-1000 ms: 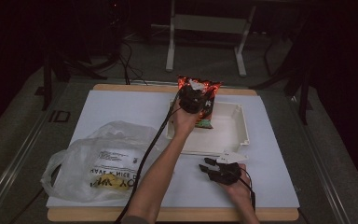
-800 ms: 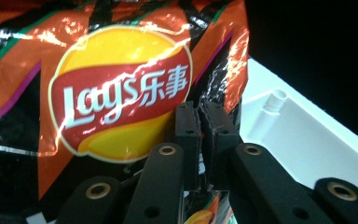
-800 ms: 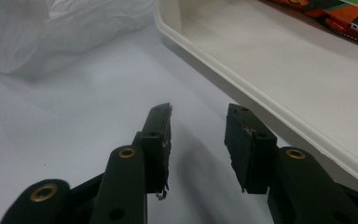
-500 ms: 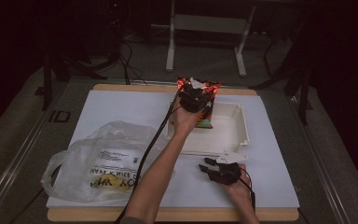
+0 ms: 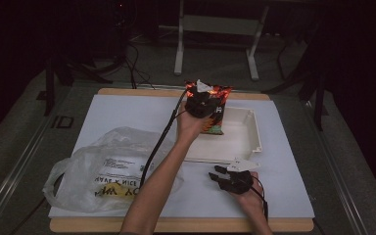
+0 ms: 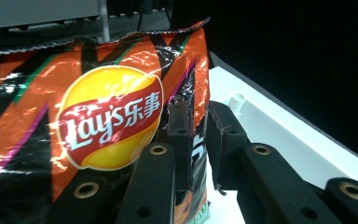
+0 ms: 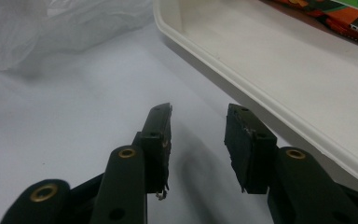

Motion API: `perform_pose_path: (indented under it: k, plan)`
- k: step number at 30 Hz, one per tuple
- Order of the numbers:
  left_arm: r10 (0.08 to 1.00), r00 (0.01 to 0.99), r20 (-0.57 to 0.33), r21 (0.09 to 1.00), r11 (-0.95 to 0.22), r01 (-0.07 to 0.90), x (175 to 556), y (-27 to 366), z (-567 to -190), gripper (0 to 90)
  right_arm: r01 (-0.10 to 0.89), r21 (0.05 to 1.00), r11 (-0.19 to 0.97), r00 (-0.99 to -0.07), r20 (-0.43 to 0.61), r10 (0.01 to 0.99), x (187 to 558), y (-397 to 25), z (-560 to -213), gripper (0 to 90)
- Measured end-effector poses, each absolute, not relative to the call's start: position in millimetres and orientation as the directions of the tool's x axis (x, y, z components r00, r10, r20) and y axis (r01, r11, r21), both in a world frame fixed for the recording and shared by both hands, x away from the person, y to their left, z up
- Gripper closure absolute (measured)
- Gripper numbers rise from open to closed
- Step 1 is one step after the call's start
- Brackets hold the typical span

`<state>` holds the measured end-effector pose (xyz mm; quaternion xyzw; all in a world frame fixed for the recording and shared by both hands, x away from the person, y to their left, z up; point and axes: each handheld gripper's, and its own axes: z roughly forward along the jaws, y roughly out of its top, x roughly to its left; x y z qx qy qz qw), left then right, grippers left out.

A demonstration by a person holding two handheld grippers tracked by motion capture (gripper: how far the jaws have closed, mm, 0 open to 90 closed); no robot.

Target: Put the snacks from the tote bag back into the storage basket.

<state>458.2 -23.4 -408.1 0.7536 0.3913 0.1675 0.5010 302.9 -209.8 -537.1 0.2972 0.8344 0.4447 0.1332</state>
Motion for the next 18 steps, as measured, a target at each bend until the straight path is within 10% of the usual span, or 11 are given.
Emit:
perform_pose_path:
  k: [18]
  plan:
    - [0.709,0.691,-0.141,0.875,-0.238,0.423,438.4,23.6,-384.1,79.3,0.376,0.818,0.436,-0.789,0.036,0.614,303.2,-209.0,-537.2,60.9]
